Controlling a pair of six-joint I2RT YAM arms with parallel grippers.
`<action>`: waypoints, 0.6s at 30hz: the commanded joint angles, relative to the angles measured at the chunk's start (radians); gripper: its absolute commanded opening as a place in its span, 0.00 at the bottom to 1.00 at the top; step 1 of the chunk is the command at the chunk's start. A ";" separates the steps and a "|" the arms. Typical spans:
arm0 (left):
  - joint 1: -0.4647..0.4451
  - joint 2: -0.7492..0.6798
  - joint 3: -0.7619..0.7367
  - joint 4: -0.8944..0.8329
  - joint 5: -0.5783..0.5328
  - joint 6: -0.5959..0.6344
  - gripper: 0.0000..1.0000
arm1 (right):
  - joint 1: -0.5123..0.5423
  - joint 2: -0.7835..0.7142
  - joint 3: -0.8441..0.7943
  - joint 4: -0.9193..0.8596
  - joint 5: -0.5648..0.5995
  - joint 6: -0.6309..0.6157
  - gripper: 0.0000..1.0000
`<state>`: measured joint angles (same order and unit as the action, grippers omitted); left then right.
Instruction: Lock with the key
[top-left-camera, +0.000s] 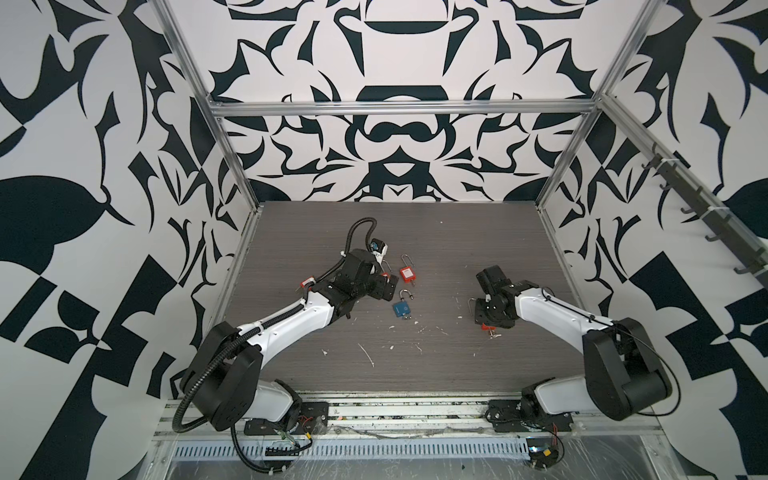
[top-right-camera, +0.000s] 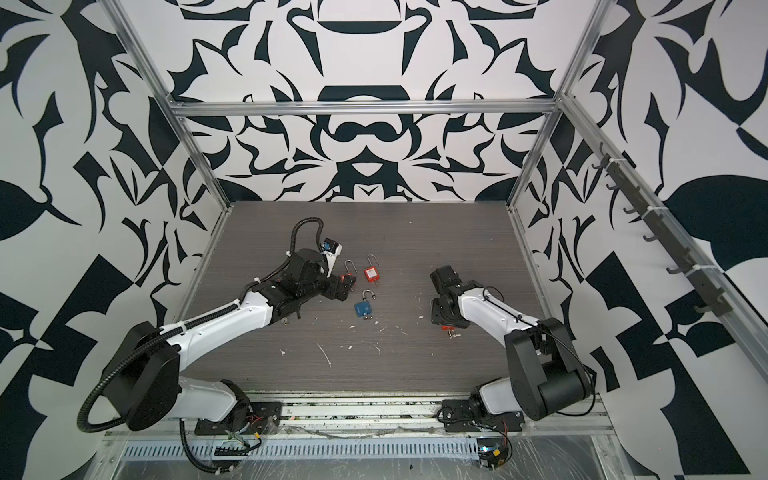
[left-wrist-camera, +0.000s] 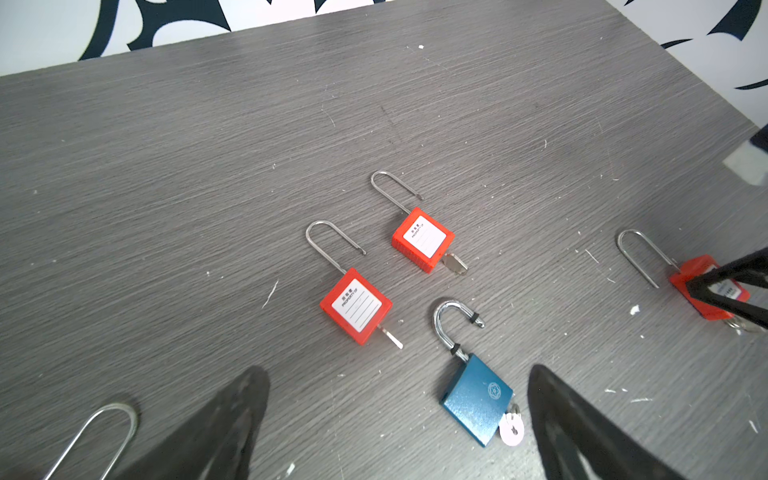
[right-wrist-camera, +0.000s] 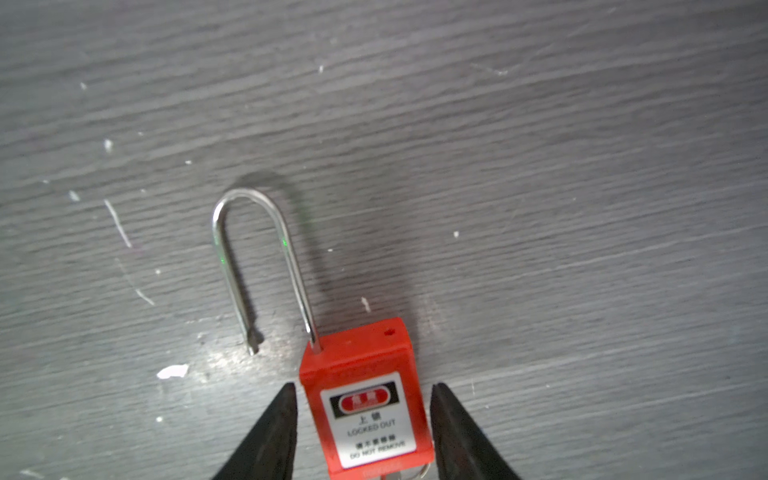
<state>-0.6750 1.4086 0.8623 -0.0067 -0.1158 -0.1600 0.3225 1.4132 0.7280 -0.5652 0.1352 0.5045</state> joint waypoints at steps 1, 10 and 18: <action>-0.008 0.005 0.030 -0.013 -0.001 -0.010 0.99 | 0.003 0.017 0.005 -0.005 0.021 0.012 0.53; -0.010 -0.012 0.043 -0.033 -0.025 0.017 0.99 | 0.003 0.032 0.010 0.009 -0.007 -0.005 0.39; -0.009 -0.036 0.108 -0.076 0.126 0.158 0.99 | 0.091 -0.148 0.084 0.051 -0.056 -0.149 0.29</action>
<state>-0.6811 1.4075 0.9176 -0.0475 -0.0864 -0.0792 0.3748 1.3743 0.7494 -0.5705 0.1158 0.4389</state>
